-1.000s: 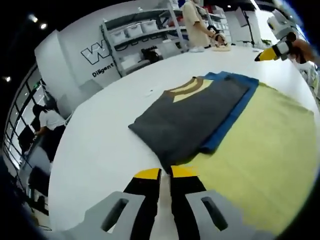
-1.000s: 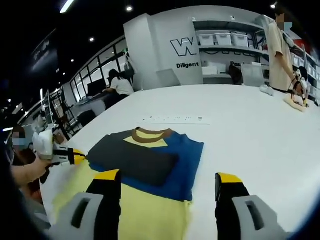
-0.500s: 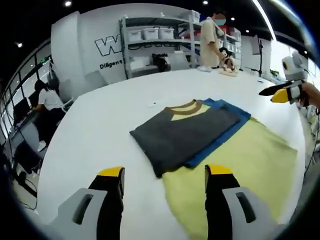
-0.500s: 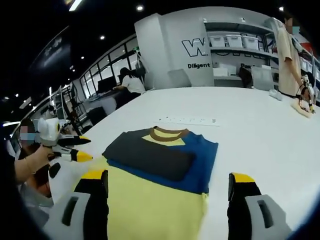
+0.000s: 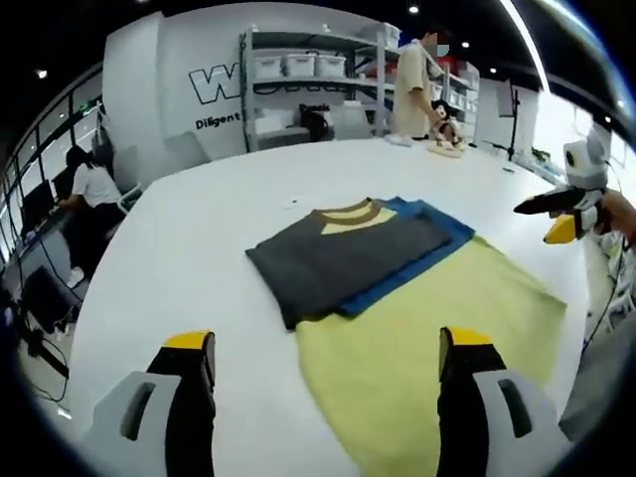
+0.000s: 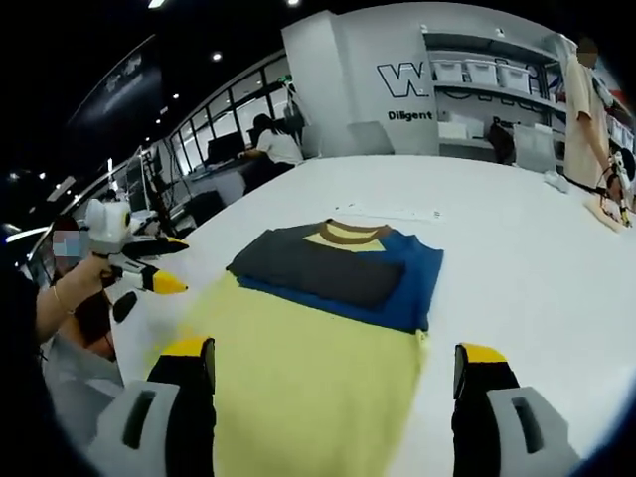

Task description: Fold the garment on the visible template until the final outline fits inside the template.

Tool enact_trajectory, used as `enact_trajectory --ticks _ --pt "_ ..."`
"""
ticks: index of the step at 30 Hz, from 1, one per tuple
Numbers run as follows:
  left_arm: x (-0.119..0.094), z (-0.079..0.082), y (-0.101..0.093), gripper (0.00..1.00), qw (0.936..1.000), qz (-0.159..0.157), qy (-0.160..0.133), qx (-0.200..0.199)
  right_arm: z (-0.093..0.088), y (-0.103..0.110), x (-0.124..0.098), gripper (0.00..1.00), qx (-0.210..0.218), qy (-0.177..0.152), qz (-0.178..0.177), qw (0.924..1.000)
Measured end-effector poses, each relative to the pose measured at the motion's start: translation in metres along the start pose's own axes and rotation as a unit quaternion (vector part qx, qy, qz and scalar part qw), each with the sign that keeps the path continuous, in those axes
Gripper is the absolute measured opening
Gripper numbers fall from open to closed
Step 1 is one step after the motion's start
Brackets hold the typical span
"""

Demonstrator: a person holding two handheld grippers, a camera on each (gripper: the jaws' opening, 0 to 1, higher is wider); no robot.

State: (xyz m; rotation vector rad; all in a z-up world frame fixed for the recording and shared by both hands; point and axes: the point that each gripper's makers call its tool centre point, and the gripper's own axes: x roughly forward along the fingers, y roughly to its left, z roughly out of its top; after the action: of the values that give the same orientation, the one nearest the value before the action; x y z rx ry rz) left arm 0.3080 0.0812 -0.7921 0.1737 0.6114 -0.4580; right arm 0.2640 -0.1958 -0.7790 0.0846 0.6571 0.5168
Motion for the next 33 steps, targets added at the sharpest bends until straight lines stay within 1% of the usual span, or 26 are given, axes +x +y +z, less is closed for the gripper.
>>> enact_trajectory --ticks 1,2,5,8,15,16,18,19,20,21,22,26,27,28,31,32,33 --pt "-0.002 -0.001 -0.001 0.93 1.0 0.001 0.001 0.002 -0.002 0.004 -0.001 0.99 0.017 -0.003 0.009 0.9998" --pt "-0.003 -0.002 -0.003 0.94 1.0 -0.001 0.003 0.008 -0.004 0.004 -0.003 0.99 0.023 -0.007 0.011 0.9996" --pt "-0.009 -0.005 -0.007 0.94 0.9999 -0.003 0.008 0.014 -0.014 0.003 -0.009 0.99 0.022 -0.002 0.003 0.9998" --pt "-0.013 -0.007 -0.012 0.97 0.9998 -0.008 0.005 0.019 -0.021 0.005 -0.013 0.99 0.024 0.0 0.006 0.9997" --pt "-0.024 -0.02 -0.023 0.98 0.9997 -0.015 0.015 0.01 -0.051 0.012 -0.023 0.99 0.026 0.024 0.001 0.9994" --pt "-0.027 -0.026 -0.026 0.98 0.9995 -0.016 0.027 0.007 -0.058 0.012 -0.025 0.99 0.027 0.029 -0.002 0.9992" --pt "-0.029 -0.034 -0.032 0.96 0.9988 -0.025 0.04 0.009 -0.063 0.013 -0.026 0.99 0.029 0.033 -0.003 0.999" --pt "-0.032 -0.041 -0.035 0.96 0.998 -0.031 0.052 0.017 -0.069 0.015 -0.029 0.99 0.046 0.033 0.005 0.9984" --pt "-0.034 -0.044 -0.035 0.96 0.998 -0.029 0.053 0.018 -0.07 0.016 -0.03 0.99 0.05 0.03 0.005 0.9983" --pt "-0.037 -0.048 -0.035 0.96 0.9977 -0.029 0.058 0.02 -0.074 0.015 -0.032 0.99 0.05 0.033 0.004 0.9982" --pt "-0.038 -0.049 -0.035 0.96 0.9977 -0.028 0.059 0.019 -0.077 0.015 -0.035 0.99 0.049 0.037 0.001 0.9981" --pt "-0.043 -0.064 -0.036 0.94 0.9969 -0.03 0.071 0.015 -0.084 0.013 -0.041 0.99 0.045 0.041 -0.008 0.9981" --pt "-0.045 -0.071 -0.037 0.94 0.9961 -0.03 0.083 0.009 -0.086 0.013 -0.043 0.99 0.045 0.043 -0.011 0.998" --pt "-0.047 -0.075 -0.037 0.94 0.9958 -0.029 0.087 0.003 -0.09 0.014 -0.044 0.99 0.043 0.047 -0.015 0.9979" --pt "-0.051 -0.083 -0.039 0.93 0.9958 -0.025 0.086 -0.019 -0.102 0.01 -0.047 0.97 0.031 0.064 -0.032 0.9969" --pt "-0.052 -0.084 -0.04 0.92 0.9955 -0.026 0.088 -0.021 -0.104 0.01 -0.047 0.94 0.029 0.066 -0.034 0.9968" --pt "-0.055 -0.089 -0.042 0.91 0.9946 -0.025 0.096 -0.029 -0.108 0.009 -0.048 0.9 0.029 0.066 -0.035 0.9968"
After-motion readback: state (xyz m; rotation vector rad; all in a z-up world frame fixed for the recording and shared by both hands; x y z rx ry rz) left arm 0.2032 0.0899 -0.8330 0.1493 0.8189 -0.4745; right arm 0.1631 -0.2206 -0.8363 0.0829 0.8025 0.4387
